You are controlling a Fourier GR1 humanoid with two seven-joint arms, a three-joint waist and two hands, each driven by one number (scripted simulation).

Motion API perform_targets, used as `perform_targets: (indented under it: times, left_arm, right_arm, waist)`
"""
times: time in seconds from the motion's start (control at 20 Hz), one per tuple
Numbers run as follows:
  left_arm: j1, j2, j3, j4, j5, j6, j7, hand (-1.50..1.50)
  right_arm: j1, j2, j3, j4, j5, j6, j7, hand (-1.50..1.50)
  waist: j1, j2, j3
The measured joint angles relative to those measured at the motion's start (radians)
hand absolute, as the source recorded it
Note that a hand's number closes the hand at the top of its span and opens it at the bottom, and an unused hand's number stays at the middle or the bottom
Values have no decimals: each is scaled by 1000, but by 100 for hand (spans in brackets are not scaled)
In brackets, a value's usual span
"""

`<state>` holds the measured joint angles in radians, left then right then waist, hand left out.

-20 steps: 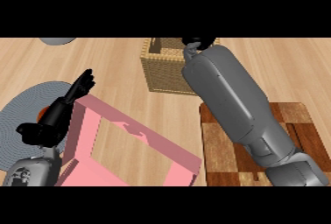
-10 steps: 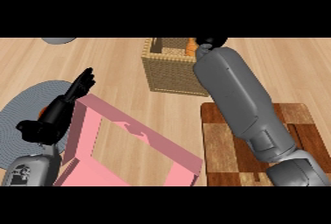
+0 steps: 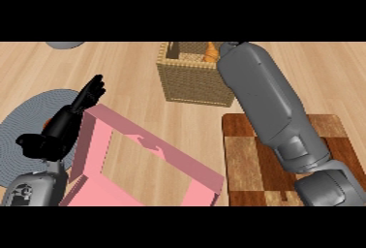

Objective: Pick the croissant from the cutting board and place it in the basket

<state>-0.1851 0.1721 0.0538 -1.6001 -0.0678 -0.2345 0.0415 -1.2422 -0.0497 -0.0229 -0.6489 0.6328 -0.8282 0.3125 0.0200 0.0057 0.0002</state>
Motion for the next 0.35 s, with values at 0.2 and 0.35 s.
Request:
perform_targets:
  times: [0.2, 0.35]
  left_arm:
    - [20, -5, -6, -27, -2, 2, 7, 0]
    - [34, 4, 8, -44, 8, -4, 15, 0]
  right_arm:
    - [-21, -19, -60, -38, -69, 13, -19, -150]
    - [-7, -30, -100, -89, -117, 19, 0, -150]
  waist:
    - [-2, -2, 0]
    - [-10, -6, 0]
